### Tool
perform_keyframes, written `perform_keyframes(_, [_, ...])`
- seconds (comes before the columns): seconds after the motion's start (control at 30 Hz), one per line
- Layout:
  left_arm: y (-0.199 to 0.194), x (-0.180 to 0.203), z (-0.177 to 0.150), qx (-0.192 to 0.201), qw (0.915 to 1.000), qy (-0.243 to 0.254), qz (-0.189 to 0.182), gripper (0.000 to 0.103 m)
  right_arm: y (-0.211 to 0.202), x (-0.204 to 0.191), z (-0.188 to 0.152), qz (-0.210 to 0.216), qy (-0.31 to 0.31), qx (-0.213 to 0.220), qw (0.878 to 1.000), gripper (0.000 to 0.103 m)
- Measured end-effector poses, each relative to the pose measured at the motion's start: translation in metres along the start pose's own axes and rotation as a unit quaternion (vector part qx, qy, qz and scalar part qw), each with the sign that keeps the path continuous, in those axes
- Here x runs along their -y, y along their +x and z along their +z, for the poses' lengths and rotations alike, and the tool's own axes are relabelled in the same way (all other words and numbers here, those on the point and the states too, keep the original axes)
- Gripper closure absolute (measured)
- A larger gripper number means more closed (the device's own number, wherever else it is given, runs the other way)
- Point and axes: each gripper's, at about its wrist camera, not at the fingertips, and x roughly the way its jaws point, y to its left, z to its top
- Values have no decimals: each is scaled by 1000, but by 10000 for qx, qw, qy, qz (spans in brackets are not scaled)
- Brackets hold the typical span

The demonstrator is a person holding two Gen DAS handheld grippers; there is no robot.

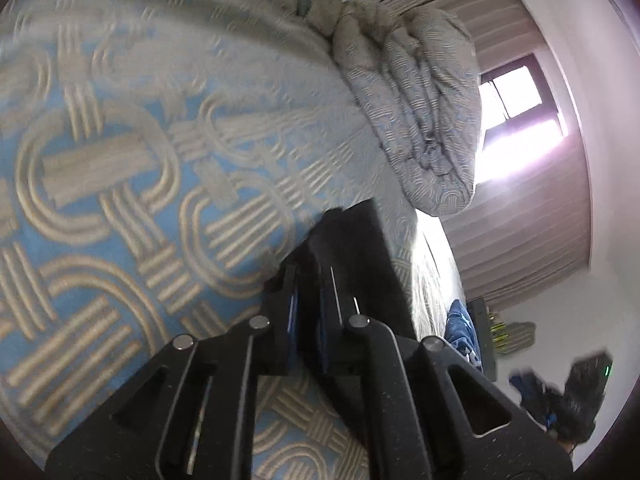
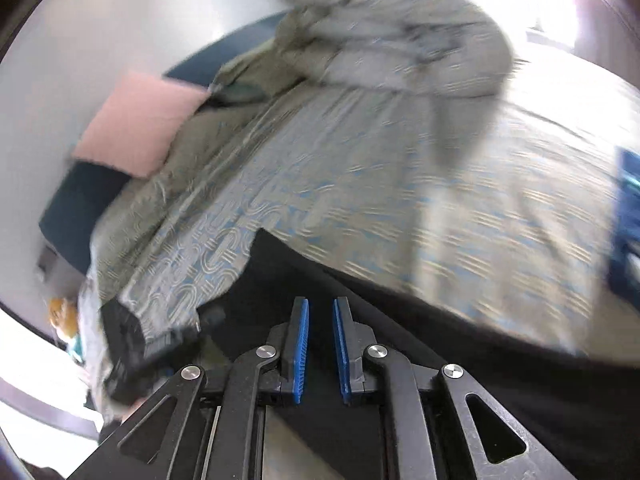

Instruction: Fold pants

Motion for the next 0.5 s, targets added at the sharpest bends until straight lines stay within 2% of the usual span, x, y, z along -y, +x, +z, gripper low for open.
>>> perform_keyframes(0.03, [-6,11,0,48,9999,129,-32,94,-33,22,-13,-233,113,127,9996,77])
perform_keyframes(0.1, [-13,33,-3,82,9992,356,-133,94,-67,53,-26,-512,176,233,9983,68])
perform_keyframes(0.17, [-12,64,-14,-42,9973,677,-267,94,-98,95,-44,-792,447,330,9953,65])
perform_keyframes(0.23, [5,93,-33,-354,9939,982,-359,89,-112,126,-59,-935,521,277,9939,65])
perform_keyframes(0.3, [29,109,-49,-635,9903,1149,-466,88,-112,141,-66,-991,354,152,9943,65])
perform_keyframes(0.33, [43,113,-56,-767,9884,1228,-453,87,-106,143,-71,-1053,77,-9,9944,65])
perform_keyframes(0.4, [71,110,-70,-1033,9863,1283,-110,87,-89,140,-77,-1336,-610,-377,9884,60])
perform_keyframes(0.47, [86,88,-80,-1247,9881,889,171,88,-67,141,-82,-1695,-1333,-739,9737,60])
perform_keyframes(0.5, [87,75,-83,-1304,9883,728,301,95,-60,144,-83,-1718,-1456,-809,9709,60])
